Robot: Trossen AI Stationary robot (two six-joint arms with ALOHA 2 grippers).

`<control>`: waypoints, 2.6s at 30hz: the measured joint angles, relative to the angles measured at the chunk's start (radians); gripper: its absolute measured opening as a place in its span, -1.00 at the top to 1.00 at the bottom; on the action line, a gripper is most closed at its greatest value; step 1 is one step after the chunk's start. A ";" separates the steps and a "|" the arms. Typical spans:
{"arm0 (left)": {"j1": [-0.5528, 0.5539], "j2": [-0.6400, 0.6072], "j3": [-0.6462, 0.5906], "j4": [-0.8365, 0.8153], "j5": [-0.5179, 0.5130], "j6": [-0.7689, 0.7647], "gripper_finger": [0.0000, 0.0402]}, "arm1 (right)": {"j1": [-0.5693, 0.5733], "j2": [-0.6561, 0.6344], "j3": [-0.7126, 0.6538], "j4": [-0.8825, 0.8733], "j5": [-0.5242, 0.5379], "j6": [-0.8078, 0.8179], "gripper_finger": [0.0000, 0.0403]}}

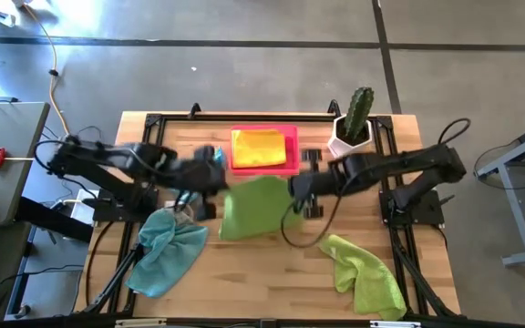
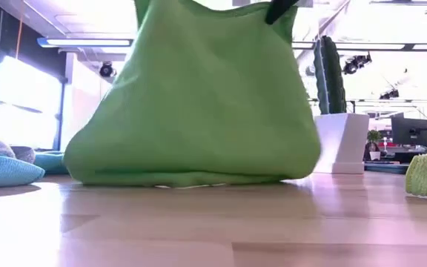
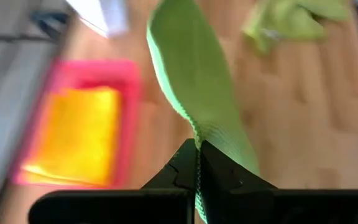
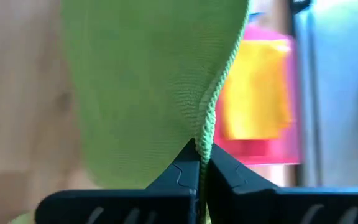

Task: Fold microfiber towels
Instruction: Fold the green microfiber cloth

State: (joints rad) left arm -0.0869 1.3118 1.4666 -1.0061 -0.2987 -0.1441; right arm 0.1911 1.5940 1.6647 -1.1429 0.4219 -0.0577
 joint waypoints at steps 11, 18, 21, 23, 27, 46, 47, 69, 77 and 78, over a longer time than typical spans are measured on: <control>0.142 -0.010 0.079 0.008 -0.174 0.317 1.00 | -0.139 0.003 0.142 0.020 0.191 -0.233 1.00; 0.192 -0.010 0.112 0.023 -0.324 0.411 1.00 | -0.202 0.002 0.213 0.024 0.204 -0.257 1.00; 0.189 -0.010 0.123 0.024 -0.320 0.409 1.00 | -0.201 0.003 0.213 0.016 0.208 -0.257 1.00; 0.172 -0.010 0.124 0.022 -0.263 0.379 1.00 | -0.188 0.003 0.213 -0.015 0.196 -0.226 1.00; 0.128 -0.010 0.124 -0.038 -0.002 0.206 1.00 | -0.150 0.003 0.213 -0.129 0.033 -0.076 1.00; -0.334 0.350 0.041 -0.005 0.189 -0.269 1.00 | 0.219 0.004 -0.296 0.260 -0.441 0.423 1.00; -0.348 0.372 0.041 0.010 0.197 -0.273 1.00 | 0.232 0.004 -0.321 0.296 -0.454 0.443 1.00; -0.391 0.587 0.041 0.144 0.310 -0.208 1.00 | 0.328 0.048 -0.641 0.831 -0.485 0.506 1.00; -0.313 0.589 0.041 -0.019 0.145 -0.173 1.00 | 0.276 0.048 -0.640 0.743 -0.448 0.449 1.00; -0.299 0.589 0.041 -0.039 0.126 -0.166 1.00 | 0.263 0.048 -0.640 0.725 -0.448 0.440 1.00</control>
State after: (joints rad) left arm -0.3863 1.9010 1.5074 -1.0451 -0.1723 -0.3105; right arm 0.4545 1.6421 1.0245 -0.4178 -0.0257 0.3821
